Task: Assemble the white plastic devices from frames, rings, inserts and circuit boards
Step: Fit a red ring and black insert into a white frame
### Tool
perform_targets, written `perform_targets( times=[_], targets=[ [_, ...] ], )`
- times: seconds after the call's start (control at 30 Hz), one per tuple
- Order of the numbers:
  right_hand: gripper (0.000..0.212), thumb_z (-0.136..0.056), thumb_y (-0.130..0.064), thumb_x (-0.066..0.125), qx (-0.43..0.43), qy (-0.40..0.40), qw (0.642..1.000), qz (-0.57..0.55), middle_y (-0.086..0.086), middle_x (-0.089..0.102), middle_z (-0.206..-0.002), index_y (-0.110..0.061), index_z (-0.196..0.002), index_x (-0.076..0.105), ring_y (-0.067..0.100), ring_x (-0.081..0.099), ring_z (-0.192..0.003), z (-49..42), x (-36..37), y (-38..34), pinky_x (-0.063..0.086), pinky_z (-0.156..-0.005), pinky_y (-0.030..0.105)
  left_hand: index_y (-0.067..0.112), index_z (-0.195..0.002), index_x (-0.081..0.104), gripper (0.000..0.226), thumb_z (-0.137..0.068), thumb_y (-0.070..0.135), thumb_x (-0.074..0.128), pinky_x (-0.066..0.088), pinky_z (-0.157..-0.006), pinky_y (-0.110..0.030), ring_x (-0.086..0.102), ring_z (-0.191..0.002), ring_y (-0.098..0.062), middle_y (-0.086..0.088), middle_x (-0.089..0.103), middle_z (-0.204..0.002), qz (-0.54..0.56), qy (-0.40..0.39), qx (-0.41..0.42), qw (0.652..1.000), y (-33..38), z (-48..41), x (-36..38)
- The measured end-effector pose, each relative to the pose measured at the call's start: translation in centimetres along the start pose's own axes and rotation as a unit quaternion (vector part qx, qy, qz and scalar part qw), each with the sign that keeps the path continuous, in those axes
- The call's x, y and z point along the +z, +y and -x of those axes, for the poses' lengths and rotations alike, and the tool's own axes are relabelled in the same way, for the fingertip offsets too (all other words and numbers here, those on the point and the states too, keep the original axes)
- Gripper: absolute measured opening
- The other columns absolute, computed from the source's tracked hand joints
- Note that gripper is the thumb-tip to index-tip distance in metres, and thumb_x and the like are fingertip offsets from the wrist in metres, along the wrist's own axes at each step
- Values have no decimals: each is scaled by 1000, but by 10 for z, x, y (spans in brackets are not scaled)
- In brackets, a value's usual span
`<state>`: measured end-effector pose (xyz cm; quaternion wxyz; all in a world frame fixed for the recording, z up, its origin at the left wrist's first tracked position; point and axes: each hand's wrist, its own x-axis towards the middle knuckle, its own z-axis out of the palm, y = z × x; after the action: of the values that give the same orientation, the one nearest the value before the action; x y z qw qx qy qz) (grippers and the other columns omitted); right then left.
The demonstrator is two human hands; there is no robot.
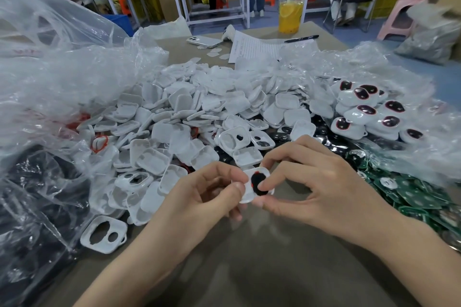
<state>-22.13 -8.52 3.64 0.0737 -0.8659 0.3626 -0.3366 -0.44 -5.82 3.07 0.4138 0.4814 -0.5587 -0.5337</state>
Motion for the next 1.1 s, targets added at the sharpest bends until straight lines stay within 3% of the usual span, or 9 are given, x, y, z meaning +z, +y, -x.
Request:
perform_targets(
  times=[0.1,0.17,0.37,0.5,0.67,0.8,0.93,1.03,1.1],
  targets=[
    [26,-86,-48,68,-11,14,1000,4,-6,68,-101,-23,-85,77,17,60,-93,0,1,1,48,-83,26,23,-92,69,12,-82,29,72,54,-77,-37,65,-72,-22,-8,69,-81,46,-7,-9,999,-1,0,1],
    [26,-87,-47,69,-21,24,999,10,-4,69,-101,-22,-85,77,18,60,-92,0,2,1,48,-83,27,22,-93,69,9,-84,21,70,55,-73,-34,64,-73,-20,-8,69,-82,73,-9,-15,997,0,0,2],
    [23,-89,-42,72,-63,49,996,41,-1,70,-103,-20,-85,77,20,60,-88,-2,5,2,47,-82,24,12,-110,69,28,-82,12,69,55,-67,-29,61,-73,-21,-13,70,-88,161,-15,-62,985,1,-2,0],
    [22,-90,-41,73,-85,49,994,45,0,70,-104,-20,-85,77,18,58,-86,-2,7,1,47,-81,24,19,-104,74,23,-83,13,68,56,-70,-28,63,-79,-21,-13,72,-97,145,-44,-73,986,4,0,-4],
    [25,-91,-43,71,-97,49,993,37,-1,70,-106,-20,-85,77,15,56,-86,-2,9,-1,47,-82,24,22,-108,73,24,-85,15,68,55,-73,-29,62,-82,-24,-28,67,-110,100,-68,-73,990,7,2,-13],
    [27,-92,-44,70,-78,77,992,61,-1,70,-103,-19,-83,76,18,57,-85,-1,11,-1,49,-79,30,19,-102,77,21,-85,18,65,55,-68,-25,65,-78,-19,-15,75,-98,113,-16,-31,993,2,-1,0],
    [29,-89,-47,71,-47,87,992,75,-3,69,-100,-19,-81,75,21,59,-85,-1,16,-2,50,-77,36,20,-101,78,16,-93,13,66,54,-63,-23,63,-69,-16,-13,74,-85,142,29,-35,989,-3,-2,9],
    [28,-87,-49,70,-34,39,995,81,-5,67,-98,-22,-82,72,18,58,-88,-1,18,-1,51,-79,35,26,-99,77,26,-99,6,60,56,-65,-27,65,-69,-17,-10,76,-85,77,44,-32,996,-6,-3,8],
    [29,-88,-51,65,-40,5,995,90,-6,66,-97,-23,-81,71,18,59,-88,0,17,1,51,-79,33,33,-99,75,24,-97,13,63,56,-68,-28,67,-67,-16,-5,76,-85,5,41,-21,999,-5,-2,8]
  ],
)
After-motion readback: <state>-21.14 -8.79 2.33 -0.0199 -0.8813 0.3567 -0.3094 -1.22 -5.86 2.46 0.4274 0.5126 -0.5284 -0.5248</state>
